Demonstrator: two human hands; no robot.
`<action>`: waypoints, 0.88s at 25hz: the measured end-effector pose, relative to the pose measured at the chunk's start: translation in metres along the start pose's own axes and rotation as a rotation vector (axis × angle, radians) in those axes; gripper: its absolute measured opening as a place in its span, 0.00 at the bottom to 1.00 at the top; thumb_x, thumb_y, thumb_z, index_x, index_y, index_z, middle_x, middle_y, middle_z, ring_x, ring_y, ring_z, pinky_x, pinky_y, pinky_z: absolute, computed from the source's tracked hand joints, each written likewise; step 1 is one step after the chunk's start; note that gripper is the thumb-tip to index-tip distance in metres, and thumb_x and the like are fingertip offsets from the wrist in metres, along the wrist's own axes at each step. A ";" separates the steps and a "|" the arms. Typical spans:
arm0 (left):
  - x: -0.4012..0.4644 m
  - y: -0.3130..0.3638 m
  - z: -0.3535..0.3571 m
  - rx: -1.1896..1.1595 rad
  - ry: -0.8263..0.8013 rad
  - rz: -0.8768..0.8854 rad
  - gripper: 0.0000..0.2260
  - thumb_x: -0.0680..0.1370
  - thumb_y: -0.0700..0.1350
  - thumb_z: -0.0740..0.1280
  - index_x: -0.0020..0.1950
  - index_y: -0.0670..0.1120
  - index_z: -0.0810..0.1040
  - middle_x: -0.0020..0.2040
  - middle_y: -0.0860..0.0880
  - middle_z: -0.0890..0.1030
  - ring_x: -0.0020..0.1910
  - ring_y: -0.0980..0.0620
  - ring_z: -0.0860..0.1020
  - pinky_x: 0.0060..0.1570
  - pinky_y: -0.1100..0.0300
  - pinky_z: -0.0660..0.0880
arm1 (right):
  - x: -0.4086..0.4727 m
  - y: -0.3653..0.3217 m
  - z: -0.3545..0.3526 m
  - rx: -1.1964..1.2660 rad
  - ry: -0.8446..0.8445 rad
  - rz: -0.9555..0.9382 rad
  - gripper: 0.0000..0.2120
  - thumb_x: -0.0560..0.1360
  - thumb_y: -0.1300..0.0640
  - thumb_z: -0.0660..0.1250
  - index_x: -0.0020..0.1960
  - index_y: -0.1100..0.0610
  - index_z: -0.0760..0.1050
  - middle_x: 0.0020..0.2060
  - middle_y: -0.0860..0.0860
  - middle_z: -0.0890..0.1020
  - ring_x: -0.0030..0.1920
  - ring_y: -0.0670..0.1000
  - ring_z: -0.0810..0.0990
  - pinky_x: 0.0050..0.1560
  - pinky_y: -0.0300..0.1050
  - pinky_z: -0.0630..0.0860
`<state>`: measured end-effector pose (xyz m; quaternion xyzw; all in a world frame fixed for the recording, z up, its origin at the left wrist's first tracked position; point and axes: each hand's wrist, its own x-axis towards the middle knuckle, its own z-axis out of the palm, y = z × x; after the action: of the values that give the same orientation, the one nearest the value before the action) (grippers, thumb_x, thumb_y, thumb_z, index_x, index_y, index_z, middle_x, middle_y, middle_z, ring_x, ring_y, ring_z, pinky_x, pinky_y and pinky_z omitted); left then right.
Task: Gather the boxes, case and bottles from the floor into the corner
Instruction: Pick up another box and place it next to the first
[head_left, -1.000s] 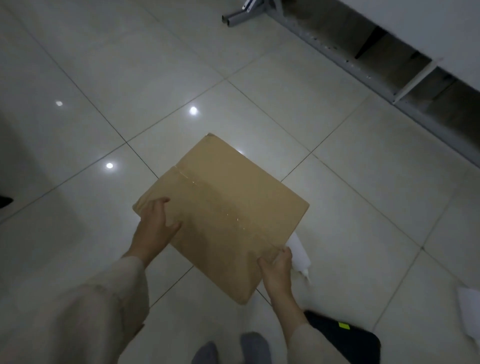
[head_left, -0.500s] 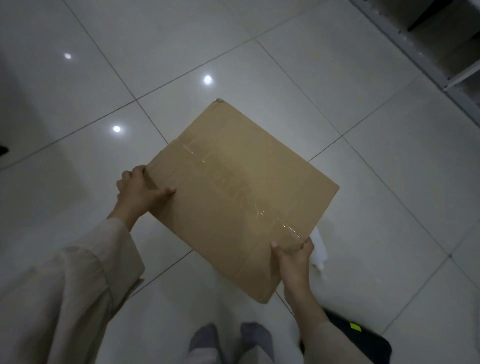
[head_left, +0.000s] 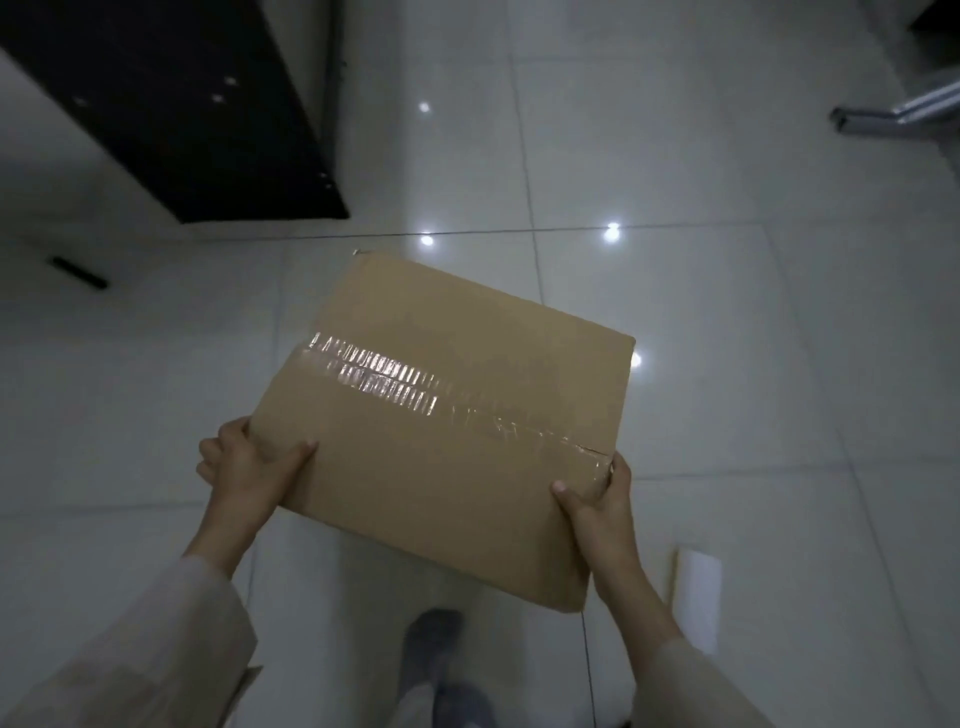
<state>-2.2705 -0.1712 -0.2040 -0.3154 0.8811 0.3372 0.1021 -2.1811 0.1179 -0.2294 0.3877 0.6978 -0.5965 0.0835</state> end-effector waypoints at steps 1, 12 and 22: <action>-0.008 -0.018 -0.020 -0.034 0.042 -0.053 0.34 0.70 0.47 0.73 0.70 0.40 0.61 0.69 0.37 0.61 0.69 0.38 0.58 0.66 0.45 0.61 | -0.008 -0.011 0.011 -0.036 -0.061 -0.044 0.34 0.72 0.62 0.68 0.72 0.51 0.56 0.58 0.47 0.73 0.58 0.51 0.73 0.61 0.50 0.70; -0.141 -0.259 -0.186 -0.411 0.438 -0.624 0.34 0.69 0.46 0.74 0.69 0.37 0.62 0.68 0.36 0.63 0.67 0.37 0.63 0.64 0.45 0.64 | -0.152 -0.051 0.198 -0.459 -0.718 -0.405 0.35 0.72 0.63 0.68 0.73 0.52 0.55 0.59 0.46 0.71 0.61 0.52 0.72 0.60 0.47 0.69; -0.267 -0.479 -0.244 -0.595 0.767 -1.039 0.36 0.66 0.48 0.76 0.67 0.36 0.65 0.66 0.34 0.67 0.65 0.35 0.67 0.63 0.43 0.68 | -0.334 0.045 0.364 -0.743 -1.147 -0.524 0.36 0.73 0.62 0.68 0.75 0.53 0.52 0.70 0.53 0.67 0.67 0.56 0.69 0.64 0.52 0.68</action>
<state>-1.7554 -0.4763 -0.1695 -0.8057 0.4612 0.3364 -0.1579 -2.0493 -0.3570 -0.1699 -0.2191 0.7705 -0.4302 0.4162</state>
